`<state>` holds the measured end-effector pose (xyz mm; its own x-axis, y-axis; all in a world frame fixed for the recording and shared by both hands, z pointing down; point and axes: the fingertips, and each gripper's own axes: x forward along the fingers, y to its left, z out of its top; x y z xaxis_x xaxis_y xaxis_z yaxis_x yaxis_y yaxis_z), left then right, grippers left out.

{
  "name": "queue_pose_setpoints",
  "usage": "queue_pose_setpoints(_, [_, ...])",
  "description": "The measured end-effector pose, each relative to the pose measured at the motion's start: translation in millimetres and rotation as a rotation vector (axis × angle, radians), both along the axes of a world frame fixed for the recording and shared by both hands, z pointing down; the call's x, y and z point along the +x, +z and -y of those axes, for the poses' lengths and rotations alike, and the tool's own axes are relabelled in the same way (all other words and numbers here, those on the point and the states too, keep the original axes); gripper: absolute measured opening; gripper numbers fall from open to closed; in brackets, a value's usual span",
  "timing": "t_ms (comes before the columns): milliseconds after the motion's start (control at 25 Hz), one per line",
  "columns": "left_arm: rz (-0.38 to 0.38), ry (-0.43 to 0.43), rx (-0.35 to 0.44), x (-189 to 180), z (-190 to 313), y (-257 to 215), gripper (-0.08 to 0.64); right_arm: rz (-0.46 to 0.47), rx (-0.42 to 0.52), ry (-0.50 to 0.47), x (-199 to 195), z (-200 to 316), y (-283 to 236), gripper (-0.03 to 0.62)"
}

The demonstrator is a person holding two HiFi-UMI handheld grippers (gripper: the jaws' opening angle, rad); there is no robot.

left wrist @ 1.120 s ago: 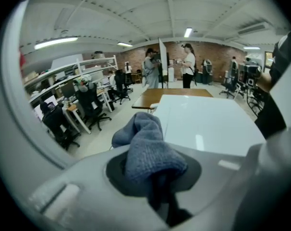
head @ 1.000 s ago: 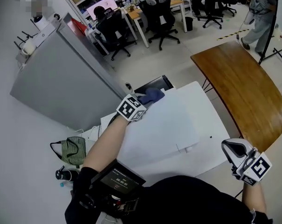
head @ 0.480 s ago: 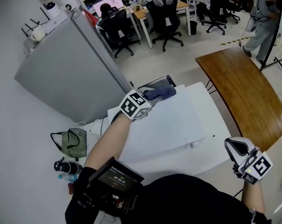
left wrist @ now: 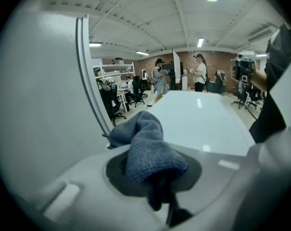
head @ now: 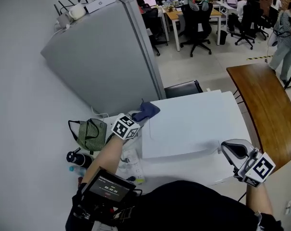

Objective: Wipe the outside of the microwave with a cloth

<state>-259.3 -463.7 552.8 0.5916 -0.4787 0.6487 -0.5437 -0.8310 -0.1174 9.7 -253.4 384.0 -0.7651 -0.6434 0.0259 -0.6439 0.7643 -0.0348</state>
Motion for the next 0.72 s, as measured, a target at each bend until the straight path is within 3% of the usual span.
queue_pose_setpoints(120, [0.016, 0.053, -0.001, 29, 7, -3, 0.054, -0.017, -0.021, 0.039, 23, 1, 9, 0.005])
queue_pose_setpoints(200, [0.037, 0.123, -0.008, 68, 10, -2, 0.054, -0.011, -0.031, 0.075, 49, -1, 15, 0.005])
queue_pose_setpoints(560, [0.065, 0.427, 0.027, 349, 15, 2, 0.054, -0.001, -0.099, 0.318, 214, -42, 40, 0.005])
queue_pose_setpoints(640, [0.082, 0.473, 0.049, 383, 11, 4, 0.054, 0.0, -0.099, 0.342, 228, -49, 37, 0.005])
queue_pose_setpoints(720, [0.092, 0.491, 0.075, 391, 8, 3, 0.054, 0.0, -0.089, 0.339, 226, -50, 31, 0.005])
